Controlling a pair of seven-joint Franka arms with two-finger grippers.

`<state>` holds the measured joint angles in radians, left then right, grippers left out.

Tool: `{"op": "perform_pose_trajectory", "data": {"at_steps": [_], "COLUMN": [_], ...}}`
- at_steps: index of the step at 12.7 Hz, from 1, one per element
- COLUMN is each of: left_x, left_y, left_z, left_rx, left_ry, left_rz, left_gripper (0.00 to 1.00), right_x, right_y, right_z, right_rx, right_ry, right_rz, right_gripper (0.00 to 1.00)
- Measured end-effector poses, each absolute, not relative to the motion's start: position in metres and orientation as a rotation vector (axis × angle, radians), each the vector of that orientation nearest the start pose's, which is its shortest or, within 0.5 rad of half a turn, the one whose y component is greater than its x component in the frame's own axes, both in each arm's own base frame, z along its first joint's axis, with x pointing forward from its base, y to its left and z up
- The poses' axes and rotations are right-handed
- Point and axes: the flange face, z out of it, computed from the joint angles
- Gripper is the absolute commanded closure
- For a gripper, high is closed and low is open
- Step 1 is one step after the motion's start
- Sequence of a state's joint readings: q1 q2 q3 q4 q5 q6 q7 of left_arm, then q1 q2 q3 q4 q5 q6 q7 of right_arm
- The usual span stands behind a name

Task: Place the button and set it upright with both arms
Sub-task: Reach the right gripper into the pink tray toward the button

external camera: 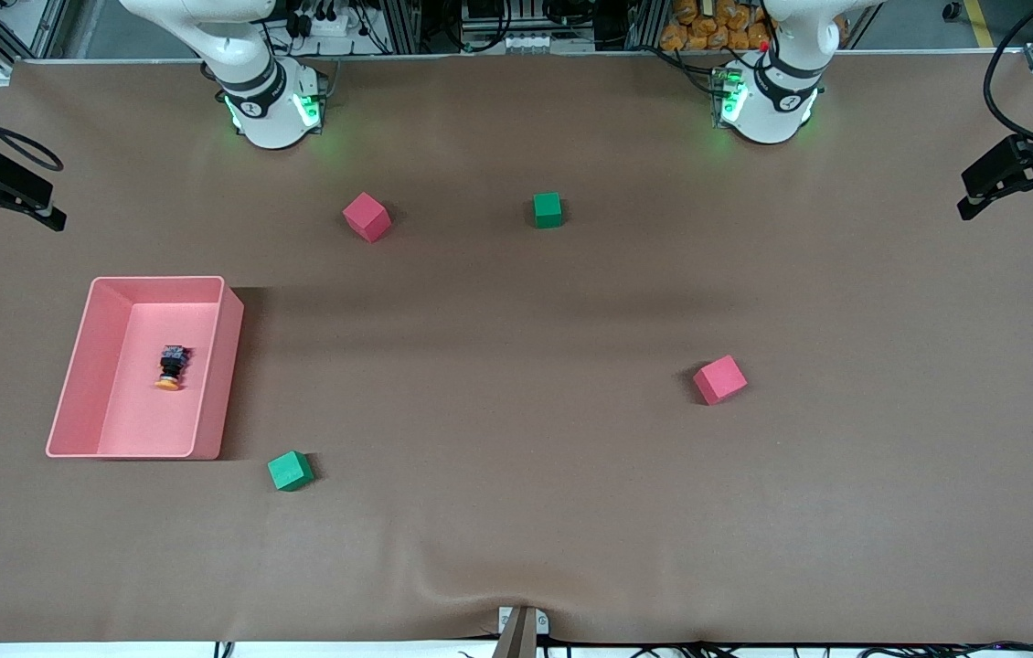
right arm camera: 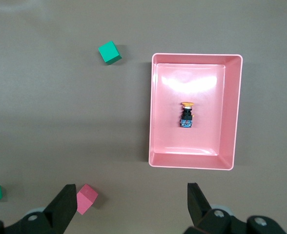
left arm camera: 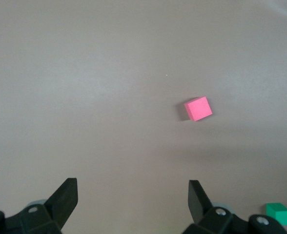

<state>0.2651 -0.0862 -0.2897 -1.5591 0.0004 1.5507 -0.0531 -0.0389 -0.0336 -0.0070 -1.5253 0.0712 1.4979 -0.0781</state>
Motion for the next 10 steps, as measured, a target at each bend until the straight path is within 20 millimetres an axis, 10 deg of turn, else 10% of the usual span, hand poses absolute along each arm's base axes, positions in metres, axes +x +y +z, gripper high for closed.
{"op": "perform_pose_trajectory", "data": {"at_steps": [10], "left_x": [0.53], "left_y": [-0.004], "left_z": [0.67], "left_rx": [-3.094], "left_ry": [-0.084], "left_rz": [-0.11], "left_gripper": [0.0], "right_x": [0.547], "right_y": [-0.025], "right_z": [0.63], "right_rx": [-3.095], "right_ry": [-0.045], "right_rz": [0.107], "right_gripper": [0.0]}}
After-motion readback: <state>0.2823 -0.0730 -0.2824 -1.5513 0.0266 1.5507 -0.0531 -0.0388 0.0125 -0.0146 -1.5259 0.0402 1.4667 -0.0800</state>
